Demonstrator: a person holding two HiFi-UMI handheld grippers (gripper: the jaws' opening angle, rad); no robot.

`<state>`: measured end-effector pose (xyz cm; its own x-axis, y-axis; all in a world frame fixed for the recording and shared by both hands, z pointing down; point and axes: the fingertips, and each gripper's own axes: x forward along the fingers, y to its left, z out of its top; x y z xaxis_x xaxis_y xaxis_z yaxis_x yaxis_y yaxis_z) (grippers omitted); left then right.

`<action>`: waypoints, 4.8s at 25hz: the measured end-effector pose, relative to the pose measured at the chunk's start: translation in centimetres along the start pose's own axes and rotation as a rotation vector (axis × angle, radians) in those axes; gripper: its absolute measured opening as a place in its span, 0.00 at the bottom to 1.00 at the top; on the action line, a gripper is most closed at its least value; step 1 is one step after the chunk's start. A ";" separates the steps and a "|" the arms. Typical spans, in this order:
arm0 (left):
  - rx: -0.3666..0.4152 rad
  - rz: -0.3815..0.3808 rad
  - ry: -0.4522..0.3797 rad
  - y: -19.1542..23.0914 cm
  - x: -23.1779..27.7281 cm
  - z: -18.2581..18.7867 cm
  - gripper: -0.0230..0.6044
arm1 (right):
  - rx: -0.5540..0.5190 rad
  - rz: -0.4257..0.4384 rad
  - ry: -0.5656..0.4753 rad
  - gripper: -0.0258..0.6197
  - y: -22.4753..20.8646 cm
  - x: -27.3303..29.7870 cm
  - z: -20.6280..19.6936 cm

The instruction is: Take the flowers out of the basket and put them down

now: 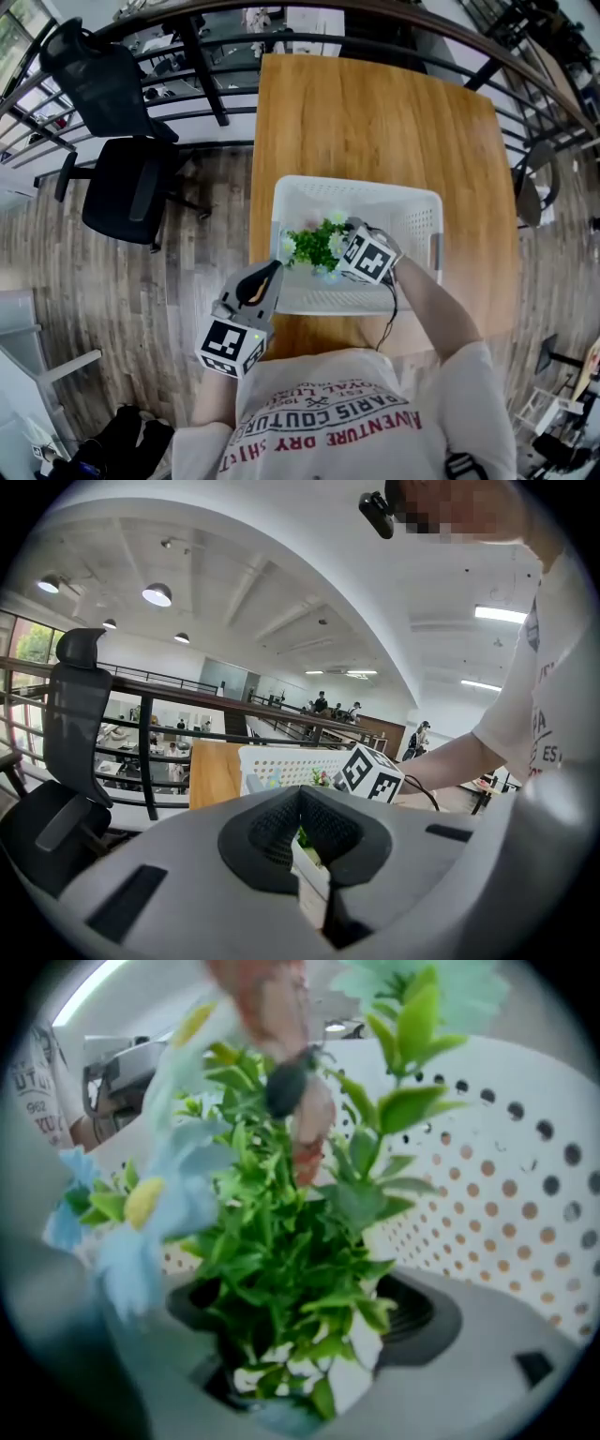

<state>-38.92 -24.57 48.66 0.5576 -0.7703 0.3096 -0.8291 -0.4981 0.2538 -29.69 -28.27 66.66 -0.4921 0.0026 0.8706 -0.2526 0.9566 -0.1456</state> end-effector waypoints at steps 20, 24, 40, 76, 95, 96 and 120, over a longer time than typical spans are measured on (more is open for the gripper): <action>0.096 0.117 -0.089 -10.8 1.9 3.2 0.08 | -0.048 -0.125 -0.297 0.74 1.4 -18.5 -1.8; 0.125 0.079 -0.093 -15.4 4.2 3.3 0.08 | -0.069 -0.190 -0.351 0.74 0.5 -24.1 -4.9; 0.101 -0.025 -0.115 -30.8 14.6 2.0 0.08 | 0.111 -0.360 -0.363 0.74 -6.4 -32.7 -24.6; 0.072 -0.043 0.046 -36.7 19.0 -5.4 0.08 | 0.258 -0.267 -0.285 0.74 -10.1 -16.8 -37.2; 0.098 -0.076 0.009 -37.0 18.9 -4.1 0.08 | 0.276 -0.470 -0.463 0.74 -6.7 -28.0 -34.3; 0.102 -0.073 0.000 -37.0 18.7 -3.9 0.08 | 0.274 -0.482 -0.493 0.73 -6.3 -29.1 -33.7; 0.150 0.075 -0.172 -29.8 11.4 3.7 0.08 | 0.195 -0.633 -0.819 0.08 -1.7 -37.5 -18.7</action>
<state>-8.03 -19.98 41.19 0.4898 -0.8573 0.1584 -0.8718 -0.4809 0.0931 4.77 -24.51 43.00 -0.6181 -0.7482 0.2413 -0.7538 0.6512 0.0883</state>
